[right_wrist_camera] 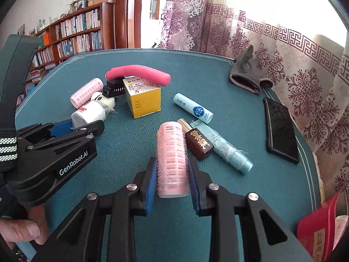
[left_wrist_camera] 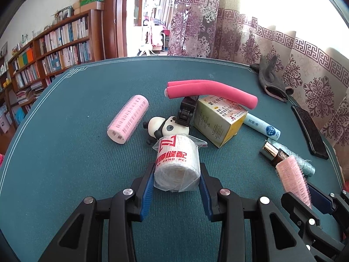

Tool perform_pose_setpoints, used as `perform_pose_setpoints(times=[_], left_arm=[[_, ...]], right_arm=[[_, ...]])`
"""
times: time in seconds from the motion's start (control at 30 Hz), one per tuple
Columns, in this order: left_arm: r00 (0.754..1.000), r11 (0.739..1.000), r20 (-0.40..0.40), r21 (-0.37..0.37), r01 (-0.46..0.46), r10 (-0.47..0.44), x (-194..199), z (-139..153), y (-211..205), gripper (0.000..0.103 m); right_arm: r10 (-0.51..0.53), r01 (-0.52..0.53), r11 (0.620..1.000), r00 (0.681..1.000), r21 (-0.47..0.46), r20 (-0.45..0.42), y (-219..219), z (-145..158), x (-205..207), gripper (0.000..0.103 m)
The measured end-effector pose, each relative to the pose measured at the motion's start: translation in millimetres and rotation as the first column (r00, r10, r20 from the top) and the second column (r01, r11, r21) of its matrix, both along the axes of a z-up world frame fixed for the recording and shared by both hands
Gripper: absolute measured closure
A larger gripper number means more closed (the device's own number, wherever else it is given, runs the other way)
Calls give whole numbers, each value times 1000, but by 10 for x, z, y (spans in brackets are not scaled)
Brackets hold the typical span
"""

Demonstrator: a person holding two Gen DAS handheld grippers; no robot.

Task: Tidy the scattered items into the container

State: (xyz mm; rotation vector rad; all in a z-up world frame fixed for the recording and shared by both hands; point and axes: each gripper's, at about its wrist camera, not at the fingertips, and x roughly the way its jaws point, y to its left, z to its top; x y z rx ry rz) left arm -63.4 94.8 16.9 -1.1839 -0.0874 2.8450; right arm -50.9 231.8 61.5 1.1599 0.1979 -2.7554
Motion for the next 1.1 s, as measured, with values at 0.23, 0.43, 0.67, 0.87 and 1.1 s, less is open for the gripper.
perform_pose_setpoints(times=[0.23, 0.43, 0.67, 0.87, 1.1], left_arm=[[999, 999, -28, -4, 46, -46, 143, 82, 114, 64], [992, 994, -48, -16, 112, -113, 301, 144, 298, 64], [976, 977, -67, -42, 207, -209, 496, 210, 545, 64], [969, 971, -58, -48, 236, -239, 576, 208, 619, 64], [956, 957, -56, -40, 288, -290, 724, 280, 722, 64]], right_arm=[[-73, 73, 996, 997, -51, 11, 263, 50, 306, 73], [-147, 146, 986, 989, -84, -1, 541, 149, 574, 73], [-229, 222, 970, 971, -95, -67, 879, 399, 954, 72], [-341, 329, 938, 932, -109, -121, 1296, 584, 1304, 72], [-498, 475, 863, 857, -173, -134, 1905, 670, 1709, 72]])
